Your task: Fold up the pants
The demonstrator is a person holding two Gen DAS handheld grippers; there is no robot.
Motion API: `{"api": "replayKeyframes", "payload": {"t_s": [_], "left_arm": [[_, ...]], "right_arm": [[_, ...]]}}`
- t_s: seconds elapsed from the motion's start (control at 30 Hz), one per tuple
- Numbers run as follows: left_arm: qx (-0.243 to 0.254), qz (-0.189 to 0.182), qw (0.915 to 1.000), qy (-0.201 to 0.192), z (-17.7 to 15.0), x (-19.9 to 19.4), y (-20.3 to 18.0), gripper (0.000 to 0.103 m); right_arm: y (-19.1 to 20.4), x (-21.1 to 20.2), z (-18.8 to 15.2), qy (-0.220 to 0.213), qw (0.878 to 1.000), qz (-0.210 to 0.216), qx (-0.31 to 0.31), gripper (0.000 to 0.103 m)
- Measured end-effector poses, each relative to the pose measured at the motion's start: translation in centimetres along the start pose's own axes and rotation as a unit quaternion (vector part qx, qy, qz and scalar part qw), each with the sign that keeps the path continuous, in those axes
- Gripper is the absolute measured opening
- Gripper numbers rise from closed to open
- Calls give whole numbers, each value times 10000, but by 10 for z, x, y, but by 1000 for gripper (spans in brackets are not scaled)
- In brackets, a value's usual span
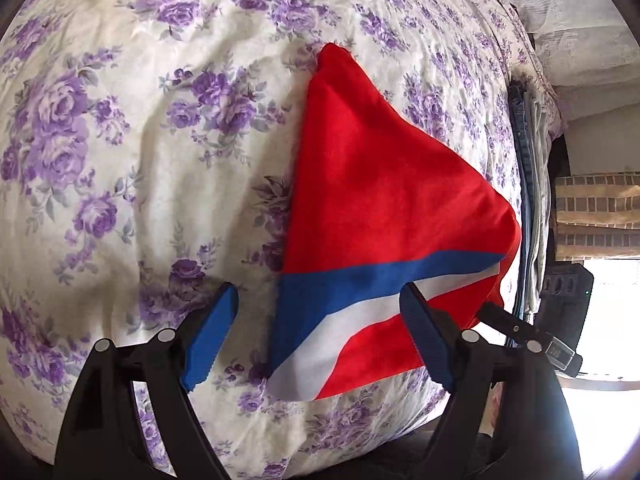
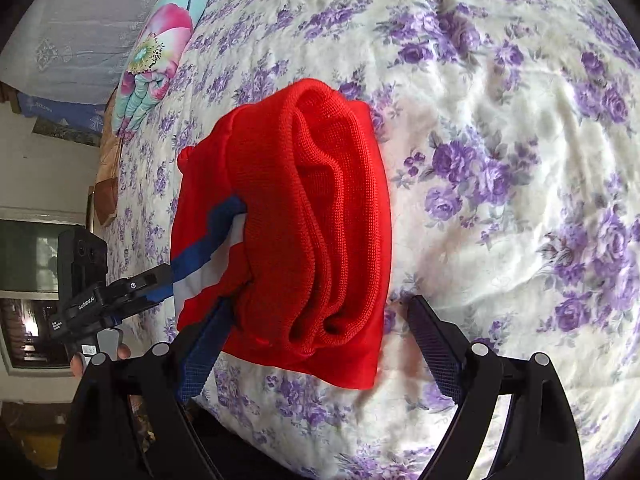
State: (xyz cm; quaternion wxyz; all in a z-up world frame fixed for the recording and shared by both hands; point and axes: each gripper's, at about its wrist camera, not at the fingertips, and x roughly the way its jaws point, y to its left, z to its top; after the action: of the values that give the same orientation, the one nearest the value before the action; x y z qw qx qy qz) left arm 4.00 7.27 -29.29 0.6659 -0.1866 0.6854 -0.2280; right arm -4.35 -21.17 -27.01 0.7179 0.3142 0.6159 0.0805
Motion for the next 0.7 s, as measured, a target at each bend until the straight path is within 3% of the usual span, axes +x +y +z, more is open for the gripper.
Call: {"api": "replayKeyframes", "payload": {"t_s": [0.07,0.13,0.2,0.3,0.4,0.47,0.5,0.53,0.63,0.7], "left_arm": [[-10,-6,10000,65,7,8,-4,80],[3,17,9999,107,12,14,-7,84],[76,13,9999,97,16,16,-14,85],[266,-88,9995,132,22,18,-27,85],[353,67,9990,249,26,28,-33,85],[303,70,9992,238,28,31,-33,85],[312,48,9993,202,28,29,-35,80],[364,78,9992,148,26,26,-37,62],[644,55,9979,49,20,15,-45,42],[763,21,9971,15,19,8,-50,35]], "right_arm": [[4,7,5,20,10000,28,-11,100],[12,8,12,6,10000,28,-50,100],[26,8,17,18,9997,74,-212,97],[37,16,20,124,9988,-265,-383,92],[35,21,20,104,9982,-423,-418,88],[37,19,18,18,9966,-603,-568,70],[40,16,16,-19,9952,-640,-738,62],[44,12,13,-65,9937,-597,-950,46],[58,-1,7,-260,9856,-805,-1464,39],[63,-5,6,-331,9828,-887,-1588,39]]}}
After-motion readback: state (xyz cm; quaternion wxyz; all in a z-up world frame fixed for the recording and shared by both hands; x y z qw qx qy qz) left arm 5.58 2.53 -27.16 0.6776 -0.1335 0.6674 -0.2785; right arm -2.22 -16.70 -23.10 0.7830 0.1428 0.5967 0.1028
